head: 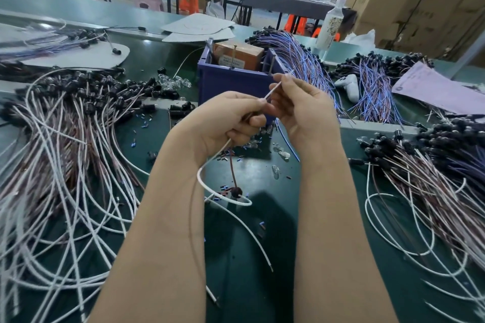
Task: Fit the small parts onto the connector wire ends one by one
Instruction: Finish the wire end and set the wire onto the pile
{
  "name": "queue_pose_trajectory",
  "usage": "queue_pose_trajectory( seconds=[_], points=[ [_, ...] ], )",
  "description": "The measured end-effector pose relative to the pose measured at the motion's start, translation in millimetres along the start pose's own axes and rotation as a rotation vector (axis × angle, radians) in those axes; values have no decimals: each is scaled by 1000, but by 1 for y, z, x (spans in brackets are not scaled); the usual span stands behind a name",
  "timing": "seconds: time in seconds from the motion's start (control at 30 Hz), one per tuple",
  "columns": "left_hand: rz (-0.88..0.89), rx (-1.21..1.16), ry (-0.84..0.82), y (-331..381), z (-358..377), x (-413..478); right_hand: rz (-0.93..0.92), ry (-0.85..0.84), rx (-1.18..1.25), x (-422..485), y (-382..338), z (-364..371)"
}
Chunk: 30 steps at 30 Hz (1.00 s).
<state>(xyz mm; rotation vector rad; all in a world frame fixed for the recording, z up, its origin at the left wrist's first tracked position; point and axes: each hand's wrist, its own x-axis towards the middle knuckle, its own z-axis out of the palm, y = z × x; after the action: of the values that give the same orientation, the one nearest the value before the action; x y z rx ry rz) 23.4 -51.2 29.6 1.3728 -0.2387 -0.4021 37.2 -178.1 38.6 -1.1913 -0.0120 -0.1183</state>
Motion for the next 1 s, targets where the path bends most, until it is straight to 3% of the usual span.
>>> queue_pose_trajectory(
  seconds=[0.2,0.43,0.53,0.63,0.7,0.77,0.9,1.0],
  points=[
    [-3,-31,105,-2,-4,4,8,52,-55,5,7,-6],
    [-61,262,77,-7,-2,4,-87,318,-33,15,21,-16],
    [-68,221,134,-4,-9,1,-80,447,-64,19,21,-32],
    [20,114,275,-1,-7,5,-11,258,-546,14,30,-27],
    [81,94,334,-2,-1,9,15,107,-688,8,34,-12],
    [104,103,357,-5,1,11,37,26,-646,4,30,0],
    [80,116,356,-8,-1,13,91,-141,-319,3,21,9],
    [56,122,383,-11,-1,14,24,-73,-306,1,27,13]
  ],
)
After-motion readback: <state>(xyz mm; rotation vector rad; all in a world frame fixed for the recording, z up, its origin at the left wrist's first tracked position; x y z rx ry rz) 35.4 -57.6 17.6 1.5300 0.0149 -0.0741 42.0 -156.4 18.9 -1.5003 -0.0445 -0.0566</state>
